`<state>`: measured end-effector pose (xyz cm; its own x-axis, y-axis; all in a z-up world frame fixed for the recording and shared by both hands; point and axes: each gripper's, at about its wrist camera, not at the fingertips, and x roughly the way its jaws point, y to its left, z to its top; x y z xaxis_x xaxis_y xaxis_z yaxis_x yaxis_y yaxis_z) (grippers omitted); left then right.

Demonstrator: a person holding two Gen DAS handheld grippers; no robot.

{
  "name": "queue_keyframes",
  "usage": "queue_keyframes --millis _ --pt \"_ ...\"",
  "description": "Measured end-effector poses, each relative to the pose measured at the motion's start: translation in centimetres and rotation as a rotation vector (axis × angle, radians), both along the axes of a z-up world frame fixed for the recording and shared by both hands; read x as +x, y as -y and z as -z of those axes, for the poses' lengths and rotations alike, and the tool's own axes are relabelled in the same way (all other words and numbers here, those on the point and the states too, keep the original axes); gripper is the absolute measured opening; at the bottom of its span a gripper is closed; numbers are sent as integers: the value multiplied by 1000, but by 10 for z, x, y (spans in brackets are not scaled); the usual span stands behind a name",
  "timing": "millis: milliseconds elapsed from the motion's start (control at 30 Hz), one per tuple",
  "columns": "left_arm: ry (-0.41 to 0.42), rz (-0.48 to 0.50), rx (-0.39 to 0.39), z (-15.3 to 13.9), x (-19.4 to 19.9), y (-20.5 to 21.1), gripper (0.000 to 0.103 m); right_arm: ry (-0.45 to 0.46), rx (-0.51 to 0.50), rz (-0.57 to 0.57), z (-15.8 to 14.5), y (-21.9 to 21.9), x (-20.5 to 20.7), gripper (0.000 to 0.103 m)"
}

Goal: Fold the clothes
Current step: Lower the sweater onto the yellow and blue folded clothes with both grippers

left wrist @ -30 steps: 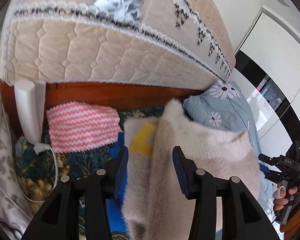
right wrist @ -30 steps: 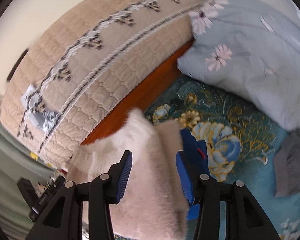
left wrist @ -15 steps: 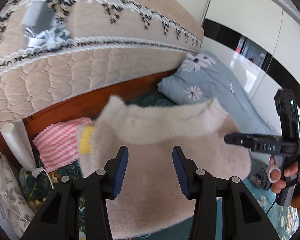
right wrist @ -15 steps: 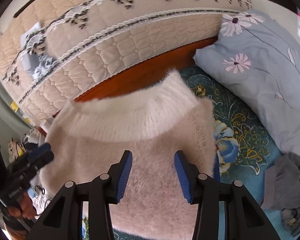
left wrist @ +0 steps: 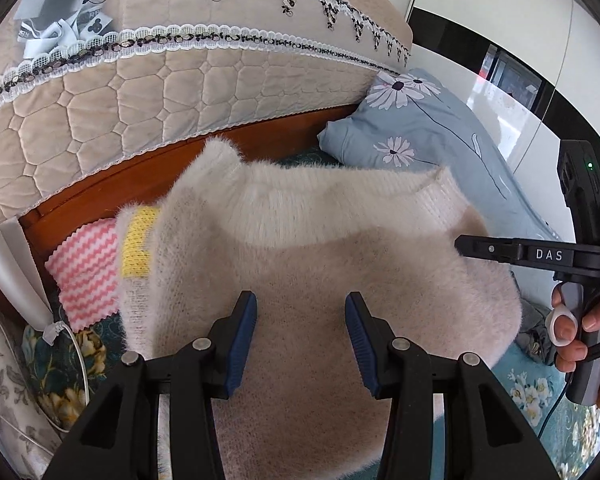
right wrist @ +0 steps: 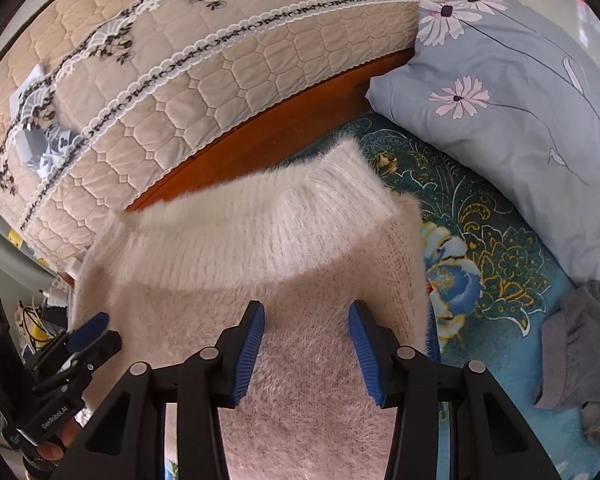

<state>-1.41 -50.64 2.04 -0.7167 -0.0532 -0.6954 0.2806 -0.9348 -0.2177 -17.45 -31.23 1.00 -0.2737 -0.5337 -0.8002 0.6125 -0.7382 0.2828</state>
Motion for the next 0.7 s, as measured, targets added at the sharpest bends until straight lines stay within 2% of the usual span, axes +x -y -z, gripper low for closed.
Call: queue_keyframes --millis 133,333,467,700 --pt "0 3 -6 4 -3 -1 47 16 -11 15 4 -1 -4 49" --pt "1 -4 -11 3 -1 -3 47 -30 18 15 0 3 5 49" --pt "-1 -32 -35 -3 2 -7 47 -71 -39 46 -14 -4 19 49" --pt "-54 -73 -90 -27 21 -18 47 -96 -137 65 -34 -31 56 49"
